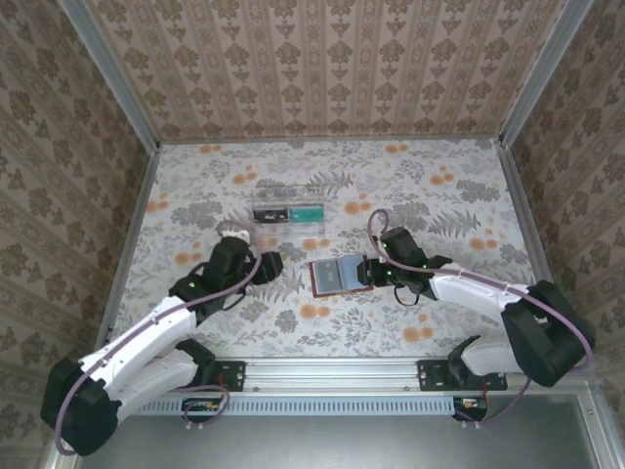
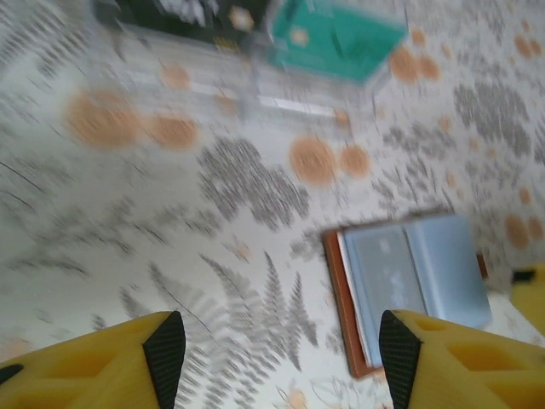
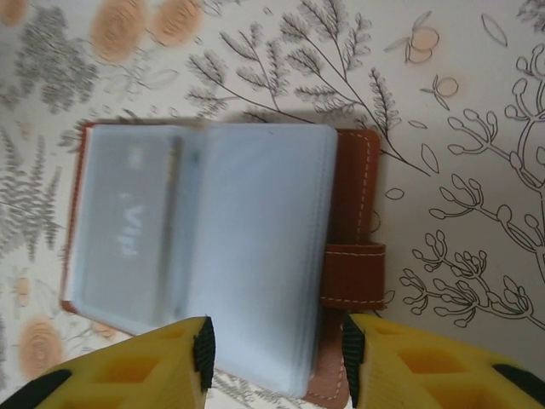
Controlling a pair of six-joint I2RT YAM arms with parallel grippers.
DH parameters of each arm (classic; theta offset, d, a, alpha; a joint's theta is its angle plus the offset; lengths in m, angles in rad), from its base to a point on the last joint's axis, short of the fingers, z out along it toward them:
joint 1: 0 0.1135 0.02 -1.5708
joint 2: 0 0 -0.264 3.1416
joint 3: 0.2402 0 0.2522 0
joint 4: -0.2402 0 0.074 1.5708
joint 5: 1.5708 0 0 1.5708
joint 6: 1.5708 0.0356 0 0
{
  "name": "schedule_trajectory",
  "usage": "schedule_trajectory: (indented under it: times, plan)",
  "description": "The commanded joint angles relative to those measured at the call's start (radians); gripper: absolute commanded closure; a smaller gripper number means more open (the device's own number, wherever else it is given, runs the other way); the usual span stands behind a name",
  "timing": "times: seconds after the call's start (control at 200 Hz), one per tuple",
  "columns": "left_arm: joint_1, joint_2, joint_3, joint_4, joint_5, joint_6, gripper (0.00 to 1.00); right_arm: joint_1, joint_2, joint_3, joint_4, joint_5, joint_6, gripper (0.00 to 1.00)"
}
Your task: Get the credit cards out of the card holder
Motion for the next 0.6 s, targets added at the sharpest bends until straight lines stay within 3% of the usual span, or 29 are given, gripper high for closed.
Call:
schedule_trajectory:
  times: [0.0,0.185,0.46,0.59]
  plan:
    - [-0.1,0.076,-0.009,0.143,-0.071,-0.139,0.35,0.006,0.068,0.039,-0.035,0.026,-0.006,0.58]
    - [-0.208,0.284,0.019,0.277,-0.074,-0.187,0.36,0.023,0.108,0.028,-0.012,-0.009,0.012,0.64]
    - [-0.231,0.51,0.084,0.393,0.023,-0.182,0.38,0.058,0.101,-0.009,0.025,-0.032,0.051,0.69]
    - [-0.233,0.556,0.102,0.43,0.058,-0.179,0.44,0.061,0.101,-0.013,0.032,-0.032,0.054,0.69]
